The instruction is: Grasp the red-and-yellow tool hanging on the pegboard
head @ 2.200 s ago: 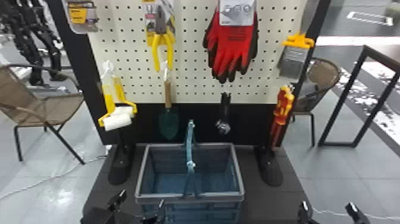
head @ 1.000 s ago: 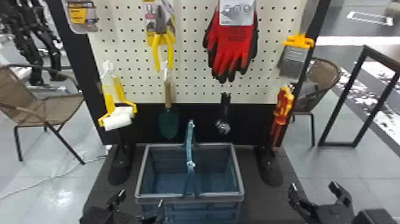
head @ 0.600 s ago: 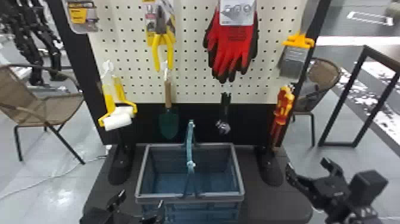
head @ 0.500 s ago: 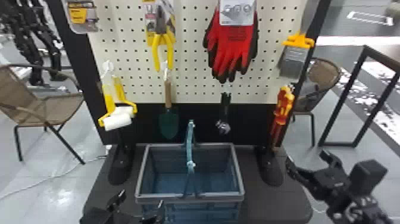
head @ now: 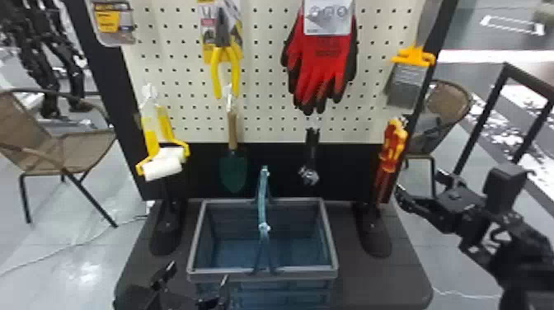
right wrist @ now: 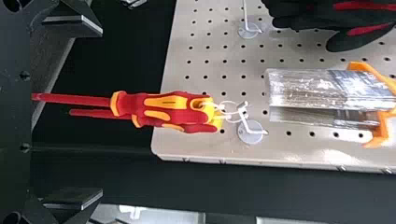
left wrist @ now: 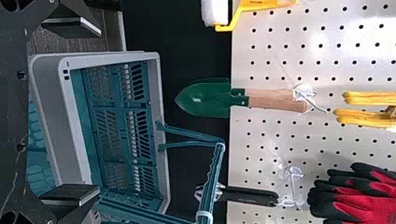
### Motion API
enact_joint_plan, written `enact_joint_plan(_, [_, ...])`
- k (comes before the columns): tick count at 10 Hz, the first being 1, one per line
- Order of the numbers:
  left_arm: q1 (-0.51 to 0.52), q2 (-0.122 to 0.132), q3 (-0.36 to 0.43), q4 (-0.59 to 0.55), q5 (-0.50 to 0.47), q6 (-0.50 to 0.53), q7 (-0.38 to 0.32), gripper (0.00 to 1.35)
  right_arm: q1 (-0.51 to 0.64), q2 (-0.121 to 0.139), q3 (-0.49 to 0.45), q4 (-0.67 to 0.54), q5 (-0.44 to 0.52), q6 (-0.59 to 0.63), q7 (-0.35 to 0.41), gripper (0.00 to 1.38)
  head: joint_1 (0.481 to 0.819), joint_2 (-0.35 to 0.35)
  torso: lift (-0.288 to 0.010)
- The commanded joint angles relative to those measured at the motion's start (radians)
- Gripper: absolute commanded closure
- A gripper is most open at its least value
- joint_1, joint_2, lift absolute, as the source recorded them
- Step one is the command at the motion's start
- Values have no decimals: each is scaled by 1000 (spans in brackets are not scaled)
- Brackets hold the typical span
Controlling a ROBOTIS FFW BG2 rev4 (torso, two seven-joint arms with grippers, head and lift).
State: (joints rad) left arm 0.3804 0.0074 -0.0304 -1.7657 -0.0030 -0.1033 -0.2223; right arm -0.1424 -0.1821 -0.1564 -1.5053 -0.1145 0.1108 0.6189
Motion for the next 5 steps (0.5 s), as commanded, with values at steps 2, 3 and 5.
enact_joint_plan(2, [-8, -1, -2, 5, 0, -3, -2, 130, -103, -13, 0, 77, 15, 72, 116, 93, 549, 0, -100])
enact_joint_plan(3, [-12, -1, -5, 8, 0, -3, -2, 130, -135, -13, 0, 119, 10, 86, 162, 93, 549, 0, -100])
enact_joint_plan(5, [-18, -1, -9, 14, 1, -4, -2, 130, -203, -13, 1, 197, -14, 90, 226, 90, 549, 0, -100])
